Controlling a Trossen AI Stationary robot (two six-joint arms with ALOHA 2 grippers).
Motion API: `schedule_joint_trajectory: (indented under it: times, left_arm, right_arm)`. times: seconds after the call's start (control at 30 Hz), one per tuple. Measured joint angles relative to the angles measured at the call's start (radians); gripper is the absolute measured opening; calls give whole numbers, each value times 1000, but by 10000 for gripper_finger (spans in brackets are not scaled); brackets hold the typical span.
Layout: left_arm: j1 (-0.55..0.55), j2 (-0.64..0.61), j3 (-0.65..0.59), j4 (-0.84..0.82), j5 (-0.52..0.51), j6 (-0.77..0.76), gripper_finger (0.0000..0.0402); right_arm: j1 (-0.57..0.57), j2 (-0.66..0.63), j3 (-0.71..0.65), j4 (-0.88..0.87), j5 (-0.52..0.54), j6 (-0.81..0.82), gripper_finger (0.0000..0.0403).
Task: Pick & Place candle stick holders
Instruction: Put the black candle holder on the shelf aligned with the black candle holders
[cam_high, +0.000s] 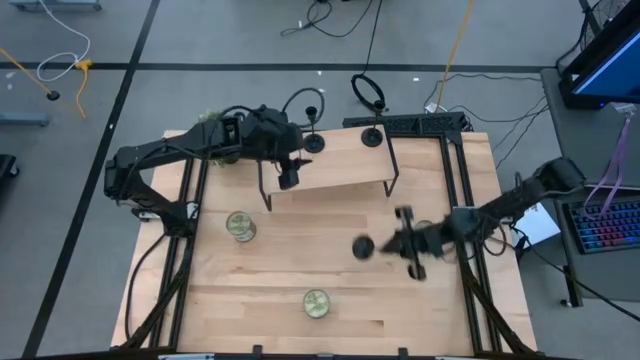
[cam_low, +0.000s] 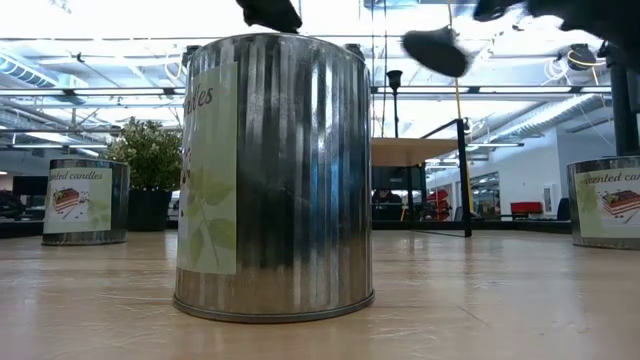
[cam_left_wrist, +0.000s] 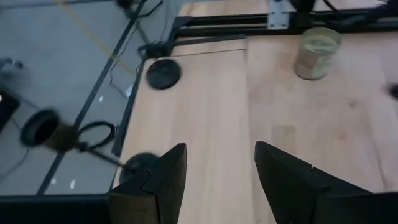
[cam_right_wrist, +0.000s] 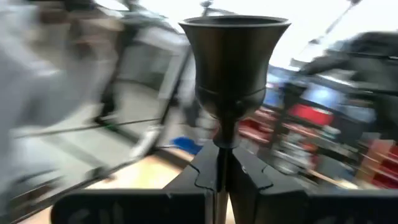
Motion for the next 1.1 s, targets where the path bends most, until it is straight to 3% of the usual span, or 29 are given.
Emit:
schedule_joint_trajectory:
  times: [0.13, 0.27, 0.5, 0.67, 0.83, 1.1]
  left_arm:
    - [-52, 8, -51, 87, 52, 21, 198]
    - [-110, 13, -200, 320, 140, 14, 198]
    - [-204, 13, -518, 924, 157, -107, 198]
    - [-230, 14, -674, 1193, 146, -191, 198]
    - [-229, 99, -692, 1295, 53, -238, 198]
    - [-221, 218, -676, 1438, 47, -233, 198]
  right_arm:
    - [-149, -6, 75, -69, 8, 120, 10]
    - [-248, 60, 181, -214, 2, 239, 10]
    - [-288, 133, 226, -225, -22, 258, 10]
    - [-293, 134, 226, -210, -21, 258, 9]
    - [-312, 134, 226, -209, -20, 260, 12]
    - [-340, 134, 226, -242, -21, 328, 8]
